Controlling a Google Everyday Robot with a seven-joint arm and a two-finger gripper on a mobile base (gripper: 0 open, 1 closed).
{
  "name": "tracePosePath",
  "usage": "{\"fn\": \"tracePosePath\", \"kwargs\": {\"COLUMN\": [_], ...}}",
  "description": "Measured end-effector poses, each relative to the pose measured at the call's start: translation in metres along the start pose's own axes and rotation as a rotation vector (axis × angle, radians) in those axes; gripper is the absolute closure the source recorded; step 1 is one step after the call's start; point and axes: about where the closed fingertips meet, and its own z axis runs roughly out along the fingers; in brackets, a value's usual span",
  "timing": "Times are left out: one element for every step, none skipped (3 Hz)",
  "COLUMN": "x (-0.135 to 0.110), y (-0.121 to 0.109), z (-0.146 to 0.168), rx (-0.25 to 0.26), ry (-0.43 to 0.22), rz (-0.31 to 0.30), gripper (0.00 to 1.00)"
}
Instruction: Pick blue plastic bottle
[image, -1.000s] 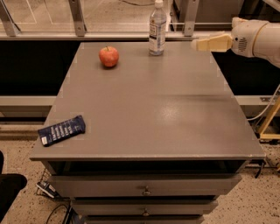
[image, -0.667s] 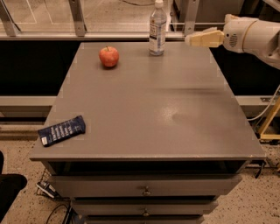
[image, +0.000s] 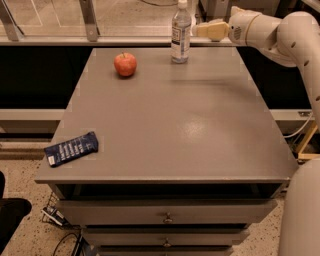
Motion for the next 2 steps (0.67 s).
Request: {"fn": "tracePosePath", "kwargs": {"x": [0.001, 0.005], "y": [0.001, 0.009], "z": [0.032, 0.059], "rx": [-0.024, -0.044], "ry": [-0.005, 0.014], "rz": [0.011, 0.024], "gripper": [0.0, 0.0]}}
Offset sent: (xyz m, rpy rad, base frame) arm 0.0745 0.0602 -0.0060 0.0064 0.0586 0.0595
